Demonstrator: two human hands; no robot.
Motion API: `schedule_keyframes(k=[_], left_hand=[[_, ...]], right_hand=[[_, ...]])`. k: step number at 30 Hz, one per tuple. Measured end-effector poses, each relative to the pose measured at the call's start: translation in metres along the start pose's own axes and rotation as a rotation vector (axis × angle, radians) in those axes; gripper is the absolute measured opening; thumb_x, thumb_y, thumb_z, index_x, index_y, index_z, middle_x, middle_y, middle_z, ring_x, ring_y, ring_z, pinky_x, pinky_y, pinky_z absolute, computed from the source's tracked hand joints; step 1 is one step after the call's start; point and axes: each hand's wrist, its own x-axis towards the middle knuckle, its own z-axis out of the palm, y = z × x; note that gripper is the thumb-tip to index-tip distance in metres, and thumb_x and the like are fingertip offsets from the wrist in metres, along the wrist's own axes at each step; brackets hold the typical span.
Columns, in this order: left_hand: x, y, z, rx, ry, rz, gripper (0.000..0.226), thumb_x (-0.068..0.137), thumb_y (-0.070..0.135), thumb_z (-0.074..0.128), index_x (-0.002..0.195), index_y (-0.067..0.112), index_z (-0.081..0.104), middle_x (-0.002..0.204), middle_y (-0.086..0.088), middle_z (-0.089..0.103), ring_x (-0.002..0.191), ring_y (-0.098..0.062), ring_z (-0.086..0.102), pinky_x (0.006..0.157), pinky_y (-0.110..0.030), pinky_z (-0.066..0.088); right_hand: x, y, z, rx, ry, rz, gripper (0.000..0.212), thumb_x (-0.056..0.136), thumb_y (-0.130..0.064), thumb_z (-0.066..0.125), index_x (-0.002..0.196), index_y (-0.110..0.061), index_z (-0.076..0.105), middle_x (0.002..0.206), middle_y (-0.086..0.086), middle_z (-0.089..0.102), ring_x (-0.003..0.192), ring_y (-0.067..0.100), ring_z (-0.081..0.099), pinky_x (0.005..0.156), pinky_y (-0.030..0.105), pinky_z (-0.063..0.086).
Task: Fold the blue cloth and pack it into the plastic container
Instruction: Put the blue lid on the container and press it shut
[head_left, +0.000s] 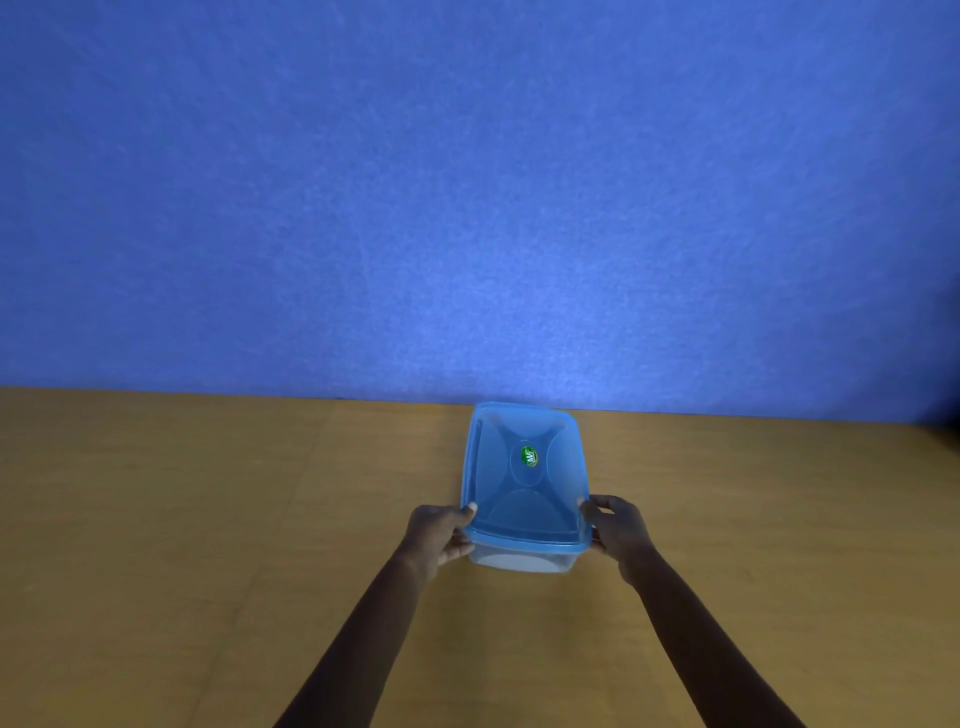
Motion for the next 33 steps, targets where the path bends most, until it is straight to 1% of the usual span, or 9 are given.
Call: schedule_keyframes(k=[4, 8, 11, 15, 20, 24, 28, 31, 33], left_hand=[[0.004, -0.003, 0.001, -0.021, 0.031, 0.008, 0.021, 0.089, -0.001, 0.056, 0.069, 0.003, 0.054, 0.073, -0.012, 0.056, 0.066, -0.019, 0.054, 0.061, -0.029, 0.052], [0.007, -0.004, 0.000, -0.010, 0.016, -0.007, 0.019, 0.090, -0.001, 0.055, 0.071, 0.002, 0.055, 0.075, -0.013, 0.057, 0.069, -0.020, 0.056, 0.058, -0.029, 0.053], [0.010, 0.000, -0.005, 0.025, -0.039, -0.058, 0.014, 0.090, 0.002, 0.056, 0.076, 0.002, 0.056, 0.078, -0.013, 0.058, 0.069, -0.020, 0.056, 0.065, -0.031, 0.053], [0.018, 0.007, -0.011, 0.106, -0.090, -0.147, 0.010, 0.087, 0.005, 0.058, 0.078, 0.004, 0.056, 0.073, -0.009, 0.054, 0.065, -0.018, 0.054, 0.067, -0.033, 0.054], [0.034, 0.025, 0.001, 0.282, 0.013, -0.053, 0.016, 0.089, 0.021, 0.056, 0.085, 0.006, 0.056, 0.076, -0.007, 0.055, 0.070, -0.021, 0.057, 0.063, -0.029, 0.049], [0.053, 0.047, 0.019, 0.250, 0.044, 0.099, 0.020, 0.091, 0.024, 0.056, 0.076, 0.011, 0.054, 0.072, -0.006, 0.054, 0.061, -0.019, 0.053, 0.056, -0.025, 0.042], [0.078, 0.062, 0.032, 0.334, 0.107, 0.208, 0.031, 0.090, 0.026, 0.058, 0.065, 0.011, 0.048, 0.082, -0.016, 0.050, 0.079, -0.024, 0.050, 0.069, -0.032, 0.035], [0.093, 0.069, 0.041, 0.414, 0.154, 0.236, 0.042, 0.092, 0.027, 0.054, 0.067, -0.007, 0.054, 0.097, -0.040, 0.059, 0.093, -0.043, 0.063, 0.071, -0.041, 0.042], [0.101, 0.072, 0.045, 0.451, 0.175, 0.258, 0.051, 0.093, 0.028, 0.052, 0.077, -0.020, 0.055, 0.116, -0.042, 0.056, 0.108, -0.050, 0.056, 0.084, -0.050, 0.048]], right_hand=[[0.001, 0.000, 0.001, 0.000, -0.006, -0.002, 0.030, 0.091, -0.015, 0.056, 0.113, 0.007, 0.057, 0.095, 0.018, 0.062, 0.083, 0.029, 0.060, 0.059, 0.030, 0.051], [0.003, 0.001, 0.002, -0.017, -0.001, 0.009, 0.033, 0.092, -0.016, 0.056, 0.113, 0.009, 0.055, 0.103, 0.024, 0.063, 0.088, 0.031, 0.060, 0.079, 0.043, 0.052], [0.005, 0.000, 0.000, -0.004, -0.028, 0.030, 0.030, 0.092, -0.017, 0.055, 0.110, 0.007, 0.054, 0.102, 0.022, 0.062, 0.086, 0.030, 0.061, 0.068, 0.036, 0.053], [0.008, -0.005, -0.007, 0.016, -0.130, 0.095, 0.015, 0.093, -0.014, 0.054, 0.097, 0.000, 0.058, 0.080, 0.010, 0.063, 0.069, 0.020, 0.059, 0.059, 0.027, 0.048], [0.025, -0.014, -0.012, -0.042, -0.148, 0.099, 0.012, 0.090, -0.023, 0.058, 0.083, -0.013, 0.058, 0.101, 0.010, 0.061, 0.099, 0.030, 0.057, 0.085, 0.037, 0.048], [0.043, -0.030, -0.007, 0.018, -0.122, 0.056, 0.019, 0.091, -0.024, 0.056, 0.074, -0.016, 0.056, 0.086, 0.005, 0.058, 0.080, 0.022, 0.054, 0.065, 0.028, 0.043], [0.065, -0.042, 0.005, 0.018, -0.081, 0.004, 0.027, 0.093, -0.023, 0.051, 0.068, -0.014, 0.053, 0.077, 0.006, 0.053, 0.062, 0.017, 0.048, 0.057, 0.023, 0.039], [0.075, -0.043, 0.010, -0.072, -0.051, -0.048, 0.028, 0.093, -0.024, 0.052, 0.067, -0.014, 0.054, 0.081, 0.009, 0.054, 0.072, 0.021, 0.052, 0.056, 0.024, 0.040], [0.079, -0.041, 0.011, -0.127, -0.051, -0.080, 0.029, 0.093, -0.025, 0.053, 0.064, -0.018, 0.052, 0.078, 0.008, 0.053, 0.062, 0.019, 0.048, 0.052, 0.024, 0.035]])
